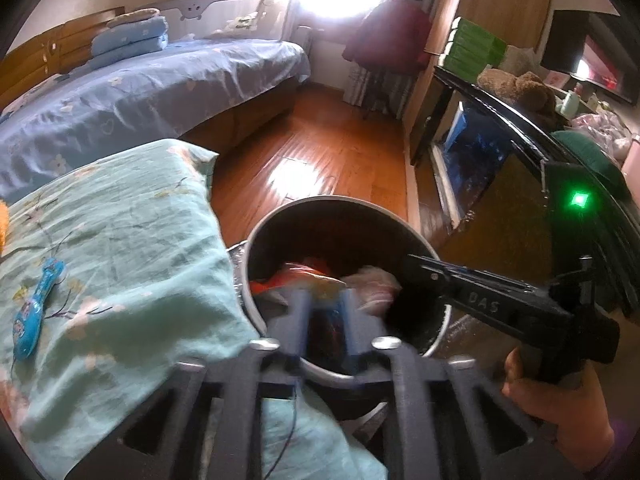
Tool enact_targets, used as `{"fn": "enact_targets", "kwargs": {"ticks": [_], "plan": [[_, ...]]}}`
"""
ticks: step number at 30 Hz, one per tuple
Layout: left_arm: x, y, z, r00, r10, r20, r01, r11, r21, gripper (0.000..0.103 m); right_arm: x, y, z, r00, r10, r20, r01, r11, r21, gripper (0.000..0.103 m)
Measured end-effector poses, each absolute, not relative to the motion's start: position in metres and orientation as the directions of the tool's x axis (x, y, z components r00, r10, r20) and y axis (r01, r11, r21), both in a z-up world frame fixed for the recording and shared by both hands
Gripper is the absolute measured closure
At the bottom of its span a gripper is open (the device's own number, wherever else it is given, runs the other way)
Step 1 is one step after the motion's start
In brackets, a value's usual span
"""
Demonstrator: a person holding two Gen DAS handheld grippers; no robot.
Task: Collect trash
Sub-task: 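Open the right gripper over the bin while the left opens, dropping the wrapper, then move both open grippers back over the bed toward the remaining trash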
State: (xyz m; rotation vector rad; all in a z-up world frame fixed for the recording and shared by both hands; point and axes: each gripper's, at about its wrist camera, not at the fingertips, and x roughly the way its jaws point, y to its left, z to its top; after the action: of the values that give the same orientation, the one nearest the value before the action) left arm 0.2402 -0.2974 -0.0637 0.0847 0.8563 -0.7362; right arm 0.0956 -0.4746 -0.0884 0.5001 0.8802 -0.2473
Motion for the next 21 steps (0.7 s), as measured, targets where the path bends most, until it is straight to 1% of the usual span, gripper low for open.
{"fn": "enact_targets", "kwargs": {"ticks": [1, 4, 5, 6, 7, 9, 10, 13, 17, 19, 21], "plan": [[0.239, -0.295, -0.063, 0.433, -0.556, -0.709, 0.618, 0.756, -0.216, 0.07, 0.095, -0.475, -0.089, 0.619, -0.004, -0.785, 0.409, 0.855, 0.318, 0.08], [0.232, -0.284, -0.062, 0.443, -0.555, -0.704, 0.614, 0.76, -0.213, 0.068, 0.092, -0.474, -0.086, 0.629, -0.003, -0.778, 0.412, 0.85, 0.329, 0.067], [0.23, -0.279, -0.061, 0.451, -0.552, -0.702, 0.61, 0.764, -0.21, 0.067, 0.091, -0.472, -0.085, 0.633, -0.003, -0.775, 0.41, 0.85, 0.331, 0.065], [0.228, -0.273, -0.06, 0.459, -0.548, -0.699, 0.603, 0.77, -0.207, 0.063, 0.09, -0.47, -0.083, 0.637, -0.001, -0.771, 0.406, 0.851, 0.334, 0.057], [0.226, -0.267, -0.059, 0.47, -0.543, -0.696, 0.595, 0.777, -0.206, 0.057, 0.09, -0.467, -0.082, 0.641, 0.002, -0.767, 0.4, 0.852, 0.337, 0.05], [0.221, -0.253, -0.06, 0.489, -0.532, -0.691, 0.574, 0.793, -0.204, 0.053, 0.091, -0.463, -0.08, 0.649, 0.006, -0.761, 0.391, 0.855, 0.341, 0.044], [0.219, -0.247, -0.06, 0.496, -0.526, -0.691, 0.564, 0.8, -0.204, 0.053, 0.091, -0.458, -0.078, 0.654, 0.012, -0.757, 0.384, 0.857, 0.345, 0.04], [0.212, -0.224, -0.06, 0.516, -0.506, -0.691, 0.528, 0.823, -0.208, 0.053, 0.094, -0.446, -0.077, 0.658, 0.028, -0.752, 0.363, 0.863, 0.35, 0.035], [0.2, -0.188, -0.06, 0.556, -0.454, -0.697, 0.463, 0.865, -0.194, 0.052, 0.097, -0.427, -0.075, 0.662, 0.053, -0.748, 0.335, 0.871, 0.358, 0.034], [0.198, -0.174, -0.058, 0.569, -0.433, -0.699, 0.432, 0.881, -0.194, 0.049, 0.099, -0.415, -0.074, 0.665, 0.067, -0.744, 0.317, 0.876, 0.363, 0.034], [0.192, -0.155, -0.058, 0.587, -0.407, -0.7, 0.393, 0.899, -0.193, 0.049, 0.101, -0.401, -0.073, 0.667, 0.084, -0.74, 0.296, 0.882, 0.367, 0.033]]}}
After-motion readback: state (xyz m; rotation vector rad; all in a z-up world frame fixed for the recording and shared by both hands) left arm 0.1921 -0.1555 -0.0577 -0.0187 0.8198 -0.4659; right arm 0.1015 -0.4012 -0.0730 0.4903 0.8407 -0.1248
